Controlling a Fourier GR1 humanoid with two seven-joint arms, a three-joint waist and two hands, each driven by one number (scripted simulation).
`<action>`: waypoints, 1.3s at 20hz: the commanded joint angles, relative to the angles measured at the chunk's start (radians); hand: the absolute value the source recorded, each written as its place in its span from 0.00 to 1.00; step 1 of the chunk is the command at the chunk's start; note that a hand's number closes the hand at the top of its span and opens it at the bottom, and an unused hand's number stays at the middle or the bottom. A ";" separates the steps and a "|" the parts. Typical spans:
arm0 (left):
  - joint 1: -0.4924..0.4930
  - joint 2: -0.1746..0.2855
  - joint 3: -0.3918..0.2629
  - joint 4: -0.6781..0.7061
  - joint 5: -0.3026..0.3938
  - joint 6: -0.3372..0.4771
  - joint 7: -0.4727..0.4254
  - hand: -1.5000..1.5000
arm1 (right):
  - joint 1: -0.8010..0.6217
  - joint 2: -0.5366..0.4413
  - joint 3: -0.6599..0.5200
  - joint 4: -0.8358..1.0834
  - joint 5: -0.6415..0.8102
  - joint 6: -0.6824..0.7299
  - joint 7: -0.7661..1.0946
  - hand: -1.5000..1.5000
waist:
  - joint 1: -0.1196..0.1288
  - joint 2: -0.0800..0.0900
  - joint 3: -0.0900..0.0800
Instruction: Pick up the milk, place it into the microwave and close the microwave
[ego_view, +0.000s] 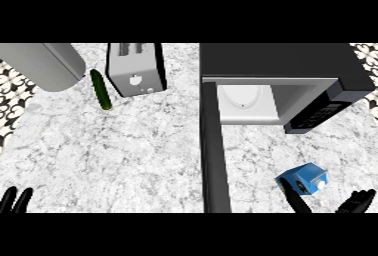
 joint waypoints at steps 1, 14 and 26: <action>-0.047 -0.011 -0.027 0.027 -0.052 0.030 0.001 0.00 | -0.038 -0.005 -0.087 0.125 -0.027 0.084 -0.058 0.00 | -0.001 0.001 0.000; 0.026 0.009 0.009 0.002 0.016 -0.026 0.014 0.00 | -0.066 -0.021 0.039 0.196 -0.021 0.481 -0.222 1.00 | 0.003 0.000 -0.001; 0.033 0.011 0.046 0.030 0.053 -0.069 -0.043 0.00 | -0.136 -0.083 0.079 0.049 0.072 0.361 -0.091 1.00 | 0.008 -0.002 -0.002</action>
